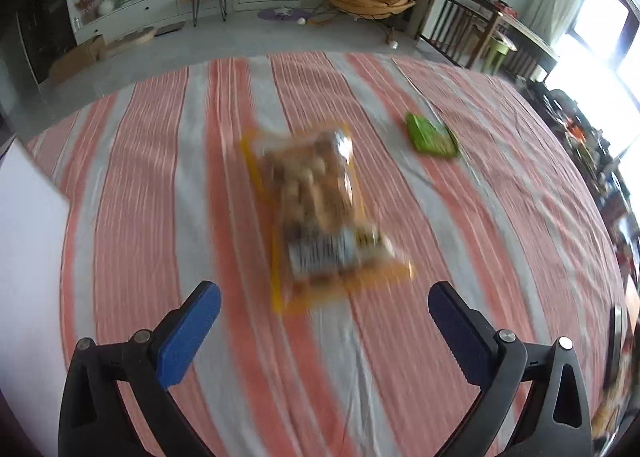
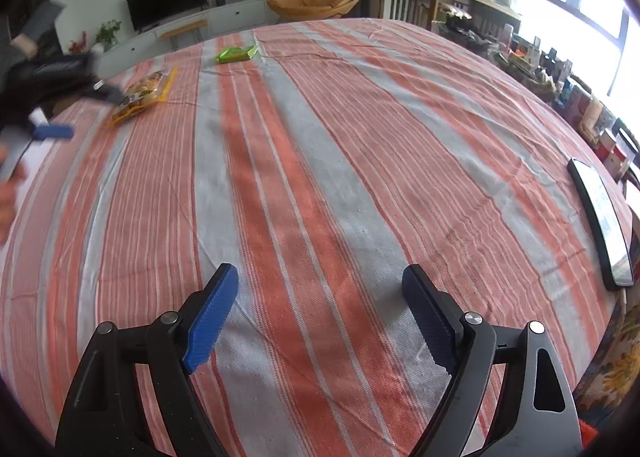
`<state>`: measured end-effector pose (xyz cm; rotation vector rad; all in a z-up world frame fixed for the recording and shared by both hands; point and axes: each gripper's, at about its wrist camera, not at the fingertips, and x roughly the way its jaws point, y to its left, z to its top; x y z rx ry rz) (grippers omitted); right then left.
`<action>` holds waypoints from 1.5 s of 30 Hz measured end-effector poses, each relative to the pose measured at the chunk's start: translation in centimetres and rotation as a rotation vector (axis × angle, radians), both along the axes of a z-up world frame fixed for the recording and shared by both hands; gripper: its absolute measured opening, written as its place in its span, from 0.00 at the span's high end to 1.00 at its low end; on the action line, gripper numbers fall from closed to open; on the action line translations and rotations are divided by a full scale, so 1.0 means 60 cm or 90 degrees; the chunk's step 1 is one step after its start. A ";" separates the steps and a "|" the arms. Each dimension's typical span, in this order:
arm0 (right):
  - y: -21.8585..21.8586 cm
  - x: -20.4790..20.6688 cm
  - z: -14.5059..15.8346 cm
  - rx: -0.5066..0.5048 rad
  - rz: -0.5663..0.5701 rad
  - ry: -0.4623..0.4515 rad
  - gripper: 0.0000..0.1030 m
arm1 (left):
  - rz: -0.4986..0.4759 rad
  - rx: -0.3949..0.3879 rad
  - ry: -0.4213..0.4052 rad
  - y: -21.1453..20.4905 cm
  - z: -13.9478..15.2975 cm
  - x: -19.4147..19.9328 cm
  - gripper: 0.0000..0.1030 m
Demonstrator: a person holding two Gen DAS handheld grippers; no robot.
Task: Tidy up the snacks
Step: 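Grasp the clear gold-trimmed peanut bag with the left gripper, then grasp the green cracker pack with the right gripper while the left holds the peanut bag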
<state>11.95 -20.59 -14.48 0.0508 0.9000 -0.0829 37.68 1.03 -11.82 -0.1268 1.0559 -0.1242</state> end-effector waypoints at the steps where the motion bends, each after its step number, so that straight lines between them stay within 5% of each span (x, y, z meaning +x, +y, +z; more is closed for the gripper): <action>1: 0.000 0.000 0.000 0.000 0.000 0.000 0.16 | 0.003 -0.008 0.007 -0.001 -0.006 0.020 0.01; 6: 0.001 0.002 0.000 0.000 0.002 0.000 0.15 | 0.049 0.023 0.041 -0.004 -0.057 0.093 0.03; 7: 0.002 0.002 0.000 0.000 0.003 0.000 0.15 | 0.045 0.048 0.016 -0.008 -0.054 0.092 0.12; 8: 0.002 0.004 0.000 0.000 0.004 0.000 0.15 | 0.038 0.065 -0.004 -0.011 -0.050 0.087 0.37; 13: 0.003 0.007 0.000 -0.001 0.006 -0.001 0.15 | 0.009 0.074 -0.030 -0.009 -0.041 0.003 0.42; 18: 0.004 0.009 0.000 -0.001 0.007 -0.002 0.15 | 0.004 0.037 -0.026 0.021 -0.044 -0.166 0.40; 22: 0.004 0.010 0.000 0.001 0.008 -0.003 0.15 | 0.010 0.061 -0.061 0.040 -0.052 -0.257 0.20; 24: 0.004 0.010 0.000 0.001 0.007 -0.003 0.15 | 0.012 0.076 -0.072 0.049 -0.063 -0.268 0.02; 28: 0.001 0.008 0.001 0.014 0.008 -0.006 0.15 | 0.009 0.084 -0.076 0.045 -0.065 -0.263 0.00; 32: -0.021 0.028 0.013 0.101 0.027 -0.012 0.16 | -0.005 0.096 -0.079 0.031 -0.069 -0.256 0.00; 38: 0.013 0.245 0.037 0.085 0.144 0.035 0.17 | -0.004 0.096 -0.079 0.027 -0.072 -0.251 0.00; 45: 0.101 0.515 0.023 0.086 0.167 0.056 0.16 | -0.005 0.094 -0.079 0.028 -0.073 -0.250 0.00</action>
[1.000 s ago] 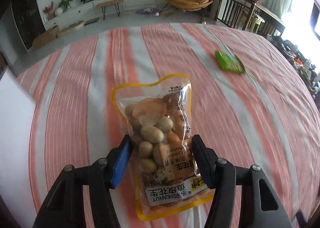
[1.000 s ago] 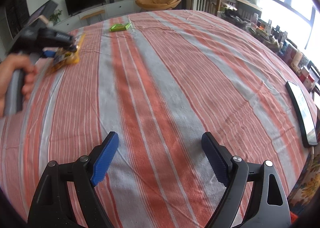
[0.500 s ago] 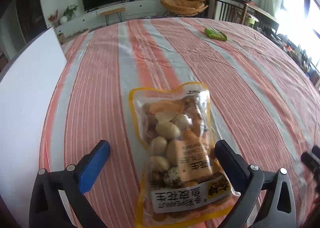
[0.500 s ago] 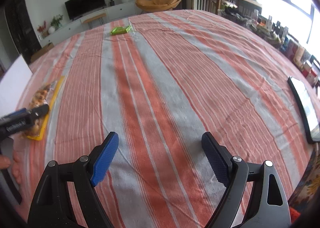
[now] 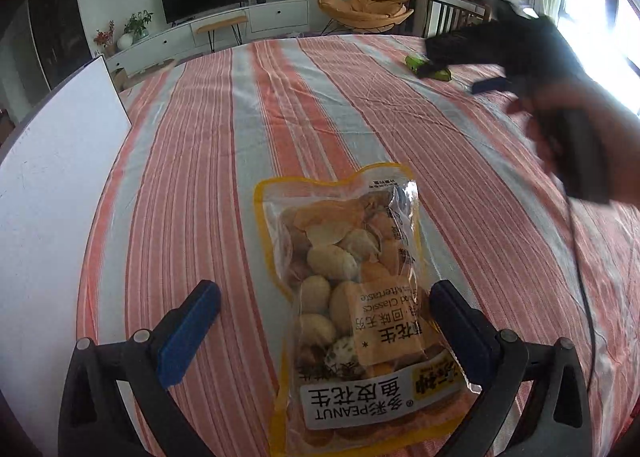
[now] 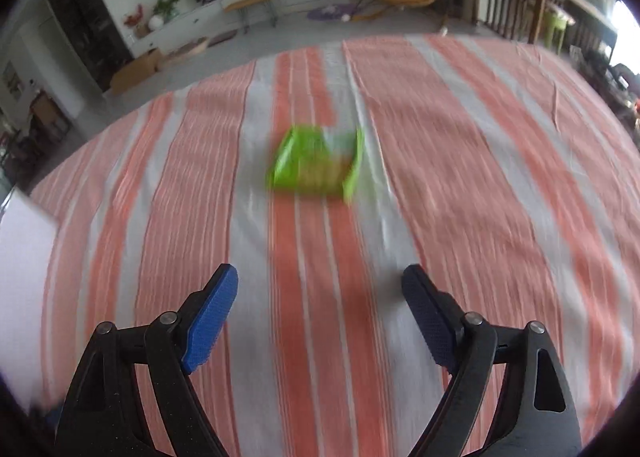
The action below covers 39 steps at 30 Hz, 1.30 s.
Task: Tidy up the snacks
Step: 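Grasp the green cracker pack with the right gripper while the left holds the peanut bag, then lift both held packs off the bed cover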
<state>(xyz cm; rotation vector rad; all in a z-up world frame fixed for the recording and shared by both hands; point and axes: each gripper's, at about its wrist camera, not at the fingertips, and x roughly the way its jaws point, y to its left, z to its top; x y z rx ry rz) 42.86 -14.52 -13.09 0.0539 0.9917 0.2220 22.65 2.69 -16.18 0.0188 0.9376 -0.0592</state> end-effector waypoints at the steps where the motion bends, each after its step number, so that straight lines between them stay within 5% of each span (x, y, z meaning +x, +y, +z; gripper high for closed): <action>1: 0.010 0.017 -0.002 0.003 -0.001 0.002 0.16 | 0.000 0.000 0.000 0.001 0.000 0.000 0.00; 4: 0.043 0.066 -0.006 -0.041 -0.038 -0.012 0.25 | 0.000 -0.001 0.000 0.001 0.000 0.001 0.00; 5: 0.050 0.074 -0.007 -0.072 -0.054 -0.017 0.50 | 0.000 -0.001 0.000 0.002 0.000 0.001 0.00; 12: 0.012 0.035 0.003 -0.041 -0.052 0.022 0.50 | 0.000 -0.001 0.000 0.002 -0.001 0.002 0.00; 19: -0.026 -0.249 -0.006 -0.080 0.036 0.014 0.49 | -0.001 0.002 0.000 0.001 0.000 0.002 0.00; 25: -0.051 -0.479 -0.018 -0.078 -0.047 -0.033 0.48 | -0.001 0.002 0.000 0.000 0.000 0.002 0.00; 31: -0.040 -0.495 -0.022 -0.094 -0.078 -0.046 0.41 | -0.002 0.002 0.000 0.000 0.000 0.002 0.00; 34: -0.039 -0.477 -0.028 -0.092 -0.099 -0.051 0.24 | -0.002 0.001 0.000 0.000 0.000 0.002 0.00; 39: -0.055 -0.482 -0.024 -0.068 -0.096 -0.028 0.24 | 0.002 -0.002 0.006 -0.001 0.001 0.002 0.00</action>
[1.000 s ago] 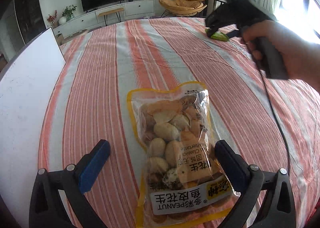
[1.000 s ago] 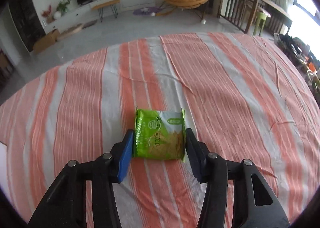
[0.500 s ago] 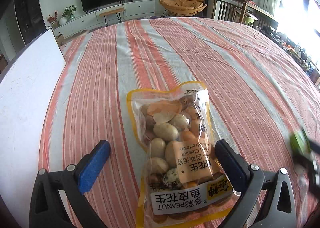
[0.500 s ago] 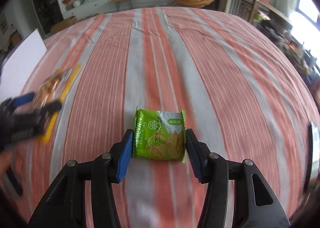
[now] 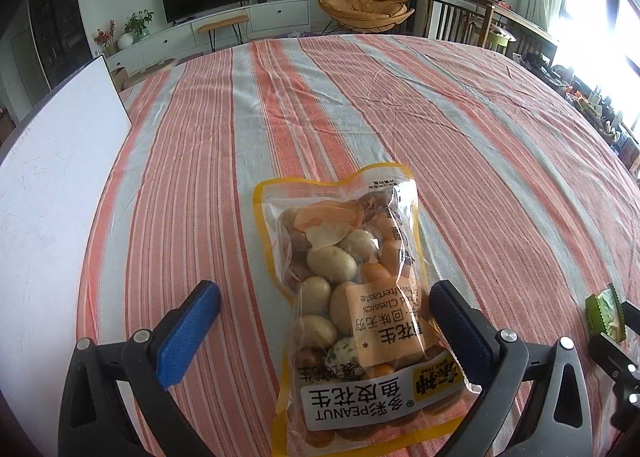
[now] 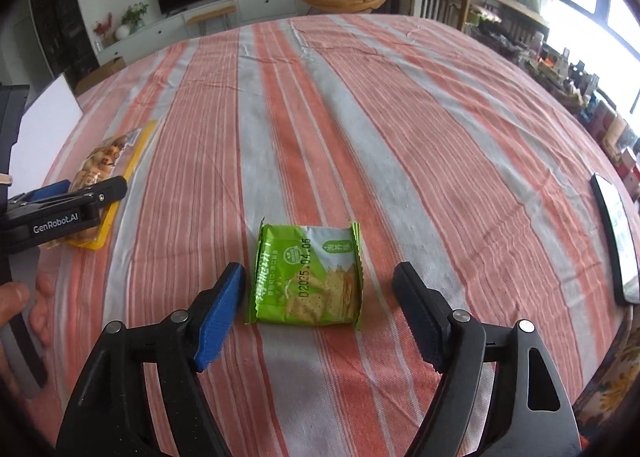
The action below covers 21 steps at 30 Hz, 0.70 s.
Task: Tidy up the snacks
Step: 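Lift both held packs off the bed cover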
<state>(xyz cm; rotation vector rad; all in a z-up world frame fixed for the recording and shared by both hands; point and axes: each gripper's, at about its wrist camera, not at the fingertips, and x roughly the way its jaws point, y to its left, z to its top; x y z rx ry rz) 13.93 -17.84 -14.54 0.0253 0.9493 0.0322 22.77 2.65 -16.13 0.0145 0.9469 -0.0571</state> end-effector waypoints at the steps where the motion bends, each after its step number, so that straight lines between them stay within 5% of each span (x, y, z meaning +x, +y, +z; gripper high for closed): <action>1: -0.010 0.005 0.004 0.023 0.006 0.020 0.24 | 0.003 -0.001 0.011 -0.001 0.001 0.000 0.00; 6: -0.081 0.018 0.016 0.201 -0.049 0.097 0.24 | 0.013 0.005 0.071 -0.011 0.003 0.003 0.00; 11: -0.027 0.029 0.015 0.065 -0.012 0.114 0.23 | 0.003 0.005 0.108 -0.021 0.005 0.017 0.05; 12: -0.012 0.032 0.014 0.053 -0.002 0.104 0.25 | -0.009 0.007 0.086 -0.023 0.012 0.013 0.34; 14: 0.008 0.032 0.012 -0.029 -0.004 0.100 0.50 | -0.032 0.006 0.079 -0.029 0.021 0.005 0.43; 17: 0.010 0.018 0.024 0.002 -0.006 0.109 0.50 | -0.045 -0.051 0.082 -0.018 0.035 -0.021 0.47; 21: -0.017 -0.024 0.064 0.106 -0.009 0.078 0.50 | -0.055 -0.221 0.070 0.020 0.088 -0.087 0.47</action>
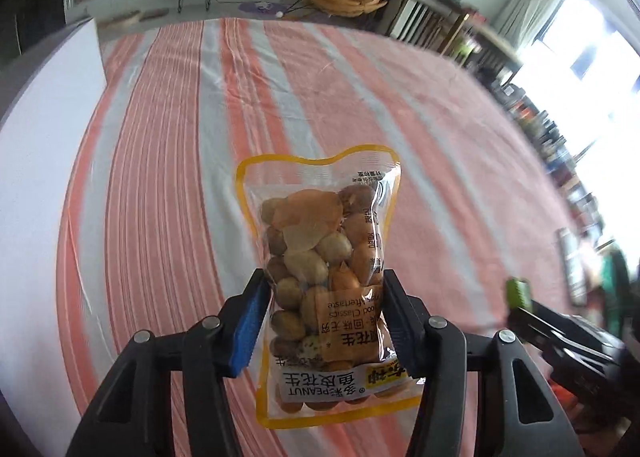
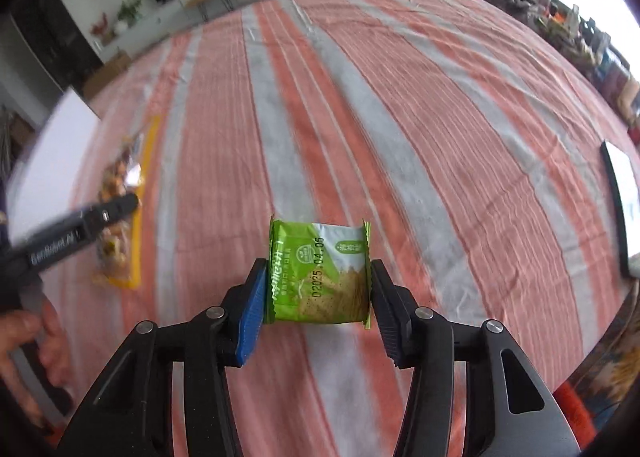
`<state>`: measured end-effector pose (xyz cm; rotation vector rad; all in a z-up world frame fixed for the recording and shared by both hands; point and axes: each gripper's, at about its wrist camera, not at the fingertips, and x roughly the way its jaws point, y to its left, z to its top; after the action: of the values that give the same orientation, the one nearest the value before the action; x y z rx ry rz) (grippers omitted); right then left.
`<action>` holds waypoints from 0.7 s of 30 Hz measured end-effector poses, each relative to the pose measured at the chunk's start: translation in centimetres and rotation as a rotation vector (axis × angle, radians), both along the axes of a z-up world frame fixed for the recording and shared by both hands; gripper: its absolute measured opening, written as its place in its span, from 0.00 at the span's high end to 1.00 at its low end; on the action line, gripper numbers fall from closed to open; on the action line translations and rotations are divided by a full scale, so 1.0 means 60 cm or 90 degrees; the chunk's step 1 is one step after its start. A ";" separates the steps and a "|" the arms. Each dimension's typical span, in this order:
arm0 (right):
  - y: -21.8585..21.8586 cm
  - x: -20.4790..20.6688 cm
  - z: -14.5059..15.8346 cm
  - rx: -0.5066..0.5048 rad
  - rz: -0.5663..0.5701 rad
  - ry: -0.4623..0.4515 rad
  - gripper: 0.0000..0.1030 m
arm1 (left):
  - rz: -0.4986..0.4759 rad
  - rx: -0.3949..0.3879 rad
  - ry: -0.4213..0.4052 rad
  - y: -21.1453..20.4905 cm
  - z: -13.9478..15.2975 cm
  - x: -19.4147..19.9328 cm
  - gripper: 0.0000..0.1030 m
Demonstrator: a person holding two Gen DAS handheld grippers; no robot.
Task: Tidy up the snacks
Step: 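Lift both held packs off the bed cover, then carry both packs over the white box and open both grippers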
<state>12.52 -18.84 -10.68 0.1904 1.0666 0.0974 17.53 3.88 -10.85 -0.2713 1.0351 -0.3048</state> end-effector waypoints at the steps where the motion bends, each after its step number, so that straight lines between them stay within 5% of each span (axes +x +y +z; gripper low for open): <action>1: 0.000 -0.007 0.015 0.013 0.002 -0.011 0.50 | -0.002 -0.024 -0.005 0.011 0.014 -0.013 0.47; 4: 0.028 -0.036 0.097 0.062 0.042 -0.064 0.50 | 0.007 -0.076 -0.053 0.075 0.093 -0.073 0.47; 6: 0.069 -0.052 0.149 0.086 0.086 -0.100 0.50 | 0.034 -0.064 -0.096 0.136 0.145 -0.115 0.46; 10: 0.221 -0.086 0.255 0.136 0.231 -0.164 0.49 | 0.123 0.022 -0.140 0.266 0.203 -0.181 0.45; 12: 0.287 -0.097 0.279 0.157 0.293 -0.172 0.49 | 0.194 0.103 -0.145 0.339 0.214 -0.217 0.43; 16: 0.447 -0.130 0.284 0.174 0.416 -0.156 0.44 | 0.282 0.231 -0.102 0.427 0.192 -0.251 0.37; 17: 0.482 -0.137 0.275 0.175 0.442 -0.149 0.32 | 0.298 0.250 -0.090 0.444 0.183 -0.261 0.31; 21: 0.562 -0.141 0.228 0.160 0.504 -0.083 0.28 | 0.318 0.274 -0.110 0.449 0.180 -0.296 0.17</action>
<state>4.05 14.88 3.02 -0.0230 0.9449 0.9472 -0.22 30.80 -0.03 -0.1038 0.8067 0.3391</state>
